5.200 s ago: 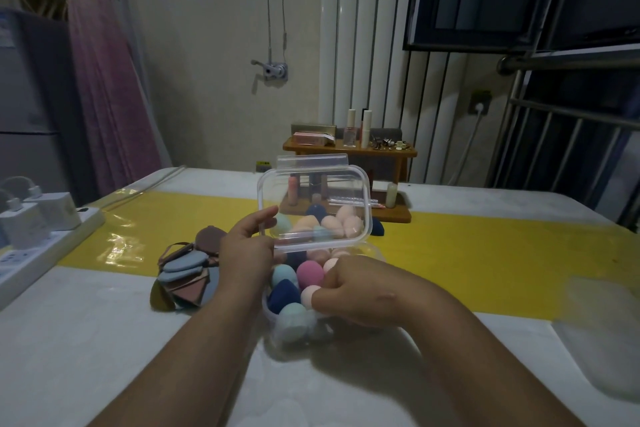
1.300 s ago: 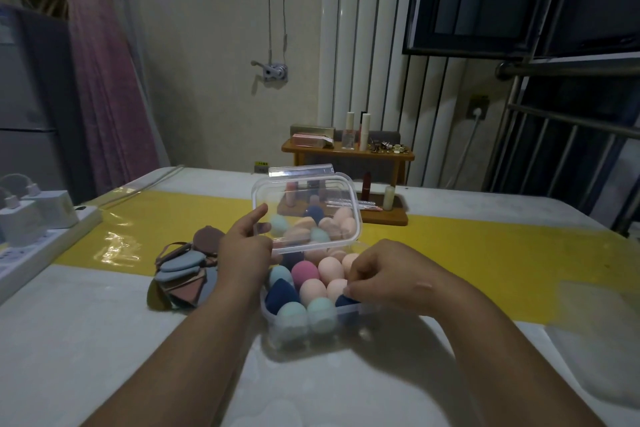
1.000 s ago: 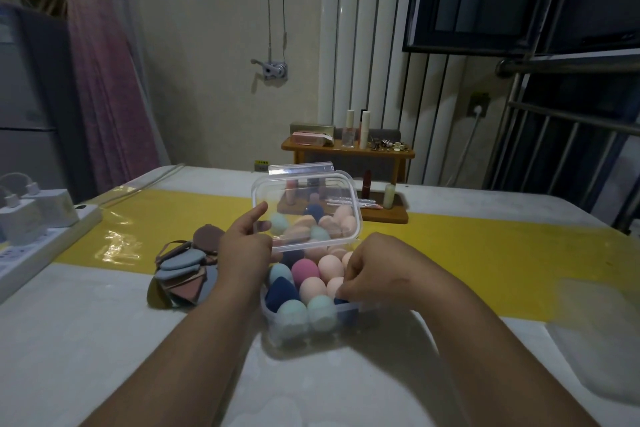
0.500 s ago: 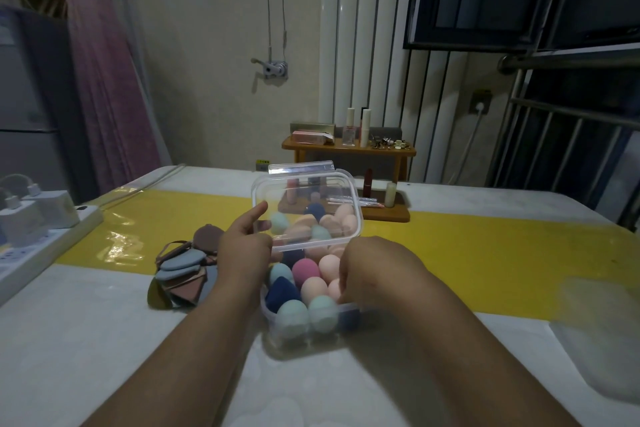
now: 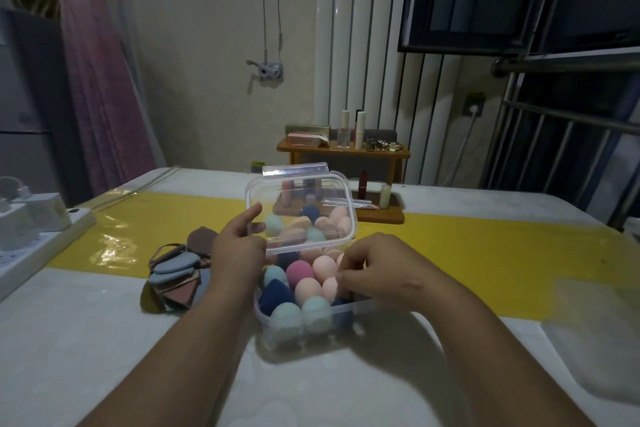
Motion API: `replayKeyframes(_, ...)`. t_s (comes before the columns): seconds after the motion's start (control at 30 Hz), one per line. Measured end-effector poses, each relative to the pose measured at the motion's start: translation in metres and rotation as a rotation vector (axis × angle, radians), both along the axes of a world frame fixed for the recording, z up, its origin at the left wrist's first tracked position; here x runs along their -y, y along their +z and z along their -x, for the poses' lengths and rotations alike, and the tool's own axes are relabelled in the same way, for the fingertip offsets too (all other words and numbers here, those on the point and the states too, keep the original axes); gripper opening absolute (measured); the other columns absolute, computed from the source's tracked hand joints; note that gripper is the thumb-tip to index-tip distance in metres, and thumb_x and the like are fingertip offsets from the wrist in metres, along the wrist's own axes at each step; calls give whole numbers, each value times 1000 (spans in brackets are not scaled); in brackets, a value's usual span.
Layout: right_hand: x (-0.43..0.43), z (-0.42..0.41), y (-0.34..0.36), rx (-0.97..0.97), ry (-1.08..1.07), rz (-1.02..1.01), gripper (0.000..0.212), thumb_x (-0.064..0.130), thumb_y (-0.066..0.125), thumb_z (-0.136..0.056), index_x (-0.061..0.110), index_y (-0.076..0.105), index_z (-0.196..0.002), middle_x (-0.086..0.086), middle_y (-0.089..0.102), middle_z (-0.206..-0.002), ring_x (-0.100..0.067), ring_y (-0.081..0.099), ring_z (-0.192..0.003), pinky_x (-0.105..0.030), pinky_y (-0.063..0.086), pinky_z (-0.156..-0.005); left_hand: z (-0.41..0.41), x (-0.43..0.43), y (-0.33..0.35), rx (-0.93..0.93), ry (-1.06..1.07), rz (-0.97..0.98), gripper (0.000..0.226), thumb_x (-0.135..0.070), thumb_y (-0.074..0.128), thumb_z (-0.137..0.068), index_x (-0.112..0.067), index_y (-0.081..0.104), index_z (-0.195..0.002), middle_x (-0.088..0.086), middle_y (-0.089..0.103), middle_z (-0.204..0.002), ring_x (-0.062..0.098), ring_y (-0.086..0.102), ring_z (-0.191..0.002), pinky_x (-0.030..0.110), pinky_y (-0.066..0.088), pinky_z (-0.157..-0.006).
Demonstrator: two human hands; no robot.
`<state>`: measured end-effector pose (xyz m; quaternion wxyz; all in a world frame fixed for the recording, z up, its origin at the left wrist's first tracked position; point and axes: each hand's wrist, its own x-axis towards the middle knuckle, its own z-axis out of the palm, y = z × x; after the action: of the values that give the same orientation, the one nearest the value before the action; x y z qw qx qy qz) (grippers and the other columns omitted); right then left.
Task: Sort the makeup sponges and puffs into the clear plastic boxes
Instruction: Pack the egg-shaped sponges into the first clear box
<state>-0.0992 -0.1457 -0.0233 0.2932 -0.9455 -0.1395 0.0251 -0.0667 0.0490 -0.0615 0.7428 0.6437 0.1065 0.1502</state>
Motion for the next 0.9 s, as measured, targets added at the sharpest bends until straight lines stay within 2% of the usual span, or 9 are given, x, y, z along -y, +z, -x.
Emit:
replayKeyframes(0.1, 3, -4, -6, 77, -37, -153, 28, 16, 64, -84, 31, 65, -61, 8, 66, -69, -9, 60, -70, -23, 47, -58, 1, 0, 1, 1, 11, -2, 70, 20, 39, -85, -26, 57, -134, 2, 55, -120, 27, 59, -107, 32, 55, -67)
replayKeyframes(0.27, 10, -13, -12, 210, -89, -362, 23, 11, 67, -84, 22, 69, -64, 11, 61, -57, 0, 51, -57, -15, 39, -52, 1, -1, 0, -5, 51, -2, 69, 20, 39, -85, -26, 58, -134, 2, 55, -119, 28, 58, -109, 35, 57, -70)
replayKeyframes(0.37, 15, -22, -19, 293, -217, -417, 24, 14, 66, -86, 25, 67, -64, 11, 62, -60, -2, 52, -60, -21, 41, -55, -1, -4, 0, -31, 109, -3, 66, 17, 40, -87, -26, 58, -134, 4, 56, -121, 24, 57, -108, 40, 58, -77)
replayKeyframes(0.43, 19, -30, -26, 298, -294, -424, 20, 13, 65, -88, 27, 70, -74, 12, 66, -73, -7, 58, -73, -24, 44, -62, -2, -6, 0, -46, 143, -5, 64, 15, 41, -88, -27, 58, -133, 5, 57, -124, 23, 58, -107, 44, 58, -83)
replayKeyframes(0.5, 23, -40, -34, 236, -336, -369, 20, 11, 61, -91, 23, 73, -99, 7, 70, -95, -13, 60, -87, -22, 43, -67, -2, -7, 1, -45, 175, -11, 62, 13, 41, -89, -27, 58, -134, 6, 58, -123, 20, 60, -97, 42, 58, -79)
replayKeyframes(0.63, 28, -63, -46, 77, -336, -216, 46, 8, 57, -93, 22, 57, -137, -1, 61, -131, -20, 59, -110, -28, 45, -87, -3, -11, 1, -32, 195, -20, 63, 13, 41, -88, -25, 58, -135, 9, 60, -122, 19, 61, -88, 36, 56, -67)
replayKeyframes(0.7, 25, -73, -47, 31, -308, -167, 54, 9, 57, -92, 28, 49, -143, -3, 55, -140, -25, 55, -121, -33, 46, -95, -4, -13, 0, -35, 196, -28, 63, 13, 41, -88, -26, 58, -135, 10, 60, -123, 19, 61, -87, 39, 57, -69)
replayKeyframes(0.77, 19, -80, -45, -12, -283, -98, 59, 16, 61, -92, 34, 42, -145, -4, 52, -143, -27, 53, -125, -36, 47, -96, -5, -13, 0, -41, 198, -23, 63, 13, 40, -88, -25, 58, -134, 9, 60, -122, 16, 60, -86, 41, 59, -75)
replayKeyframes(0.9, 11, -102, -55, -123, -281, -13, 73, 50, 65, -78, 54, 29, -142, -6, 50, -144, -32, 52, -124, -44, 49, -98, -4, -13, 0, -50, 197, -18, 64, 14, 40, -87, -26, 58, -134, 8, 60, -122, 14, 60, -88, 40, 59, -76)
